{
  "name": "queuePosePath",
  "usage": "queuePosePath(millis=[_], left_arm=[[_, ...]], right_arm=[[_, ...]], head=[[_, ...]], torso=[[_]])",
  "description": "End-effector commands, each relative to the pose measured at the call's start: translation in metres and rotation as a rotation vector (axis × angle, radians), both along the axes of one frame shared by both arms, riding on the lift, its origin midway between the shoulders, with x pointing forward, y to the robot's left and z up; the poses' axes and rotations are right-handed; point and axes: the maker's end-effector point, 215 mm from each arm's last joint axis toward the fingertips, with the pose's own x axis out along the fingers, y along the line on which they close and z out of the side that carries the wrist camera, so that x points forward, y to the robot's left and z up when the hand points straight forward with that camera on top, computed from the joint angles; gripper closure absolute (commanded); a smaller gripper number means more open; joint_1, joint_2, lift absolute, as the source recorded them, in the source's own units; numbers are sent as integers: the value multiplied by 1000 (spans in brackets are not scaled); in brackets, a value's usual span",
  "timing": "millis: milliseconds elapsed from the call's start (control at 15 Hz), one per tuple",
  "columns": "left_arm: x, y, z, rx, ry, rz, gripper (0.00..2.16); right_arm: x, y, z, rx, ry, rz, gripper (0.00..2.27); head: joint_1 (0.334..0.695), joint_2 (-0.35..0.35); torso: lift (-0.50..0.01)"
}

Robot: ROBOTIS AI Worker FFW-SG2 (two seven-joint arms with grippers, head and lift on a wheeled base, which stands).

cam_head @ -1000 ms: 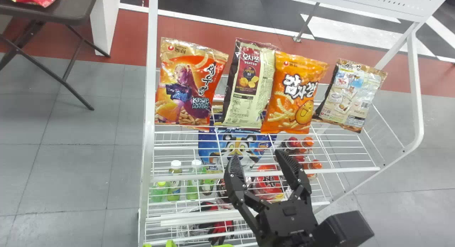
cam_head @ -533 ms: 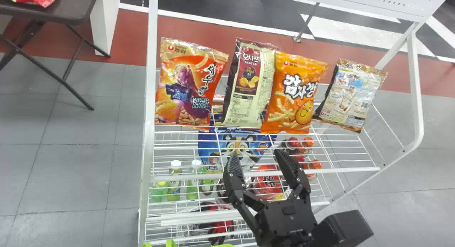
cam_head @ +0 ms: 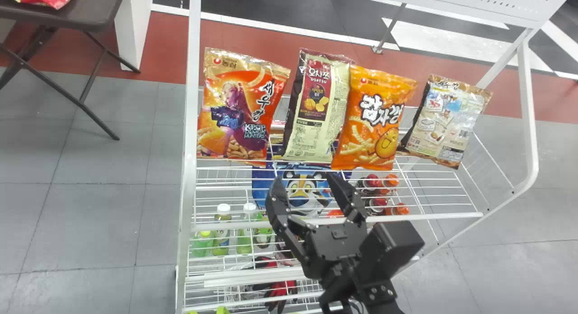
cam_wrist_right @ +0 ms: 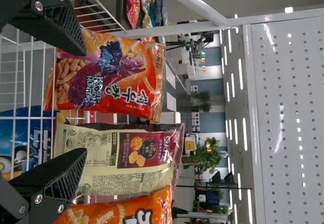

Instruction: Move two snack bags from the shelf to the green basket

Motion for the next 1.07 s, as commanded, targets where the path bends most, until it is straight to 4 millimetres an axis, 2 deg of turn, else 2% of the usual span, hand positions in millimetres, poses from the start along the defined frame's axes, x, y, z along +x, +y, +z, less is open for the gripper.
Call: queuePosePath(millis=[0,133,267,533,667,800,1000], left_arm=[[-4,-2,-3,10,16,-13,2145],[-7,-6,-2,14,12,-32,2145],[-11,-8,-3,21,15,-43,2145],[-10,-8,-4,23,14,-44,2145],[-10,-7,-6,27,18,-46,2145],[-11,-7,-5,27,17,-48,2145],[-8,-1,-4,22,15,-42,2145]], right_arm=[[26,13,-15,15,42,20,154],[52,22,-16,33,38,35,154],[77,29,-26,33,69,49,154],[125,45,-32,32,78,66,154],[142,54,-38,23,104,83,154],[156,64,-36,3,110,101,154],[177,69,-41,-26,126,102,154]], head=[[695,-350],[695,-350],[695,-350],[695,-350],[695,-347],[695,-306],[695,-272]], torso=[[-16],[-16],[-16],[-16],[-16],[-16],[-16]])
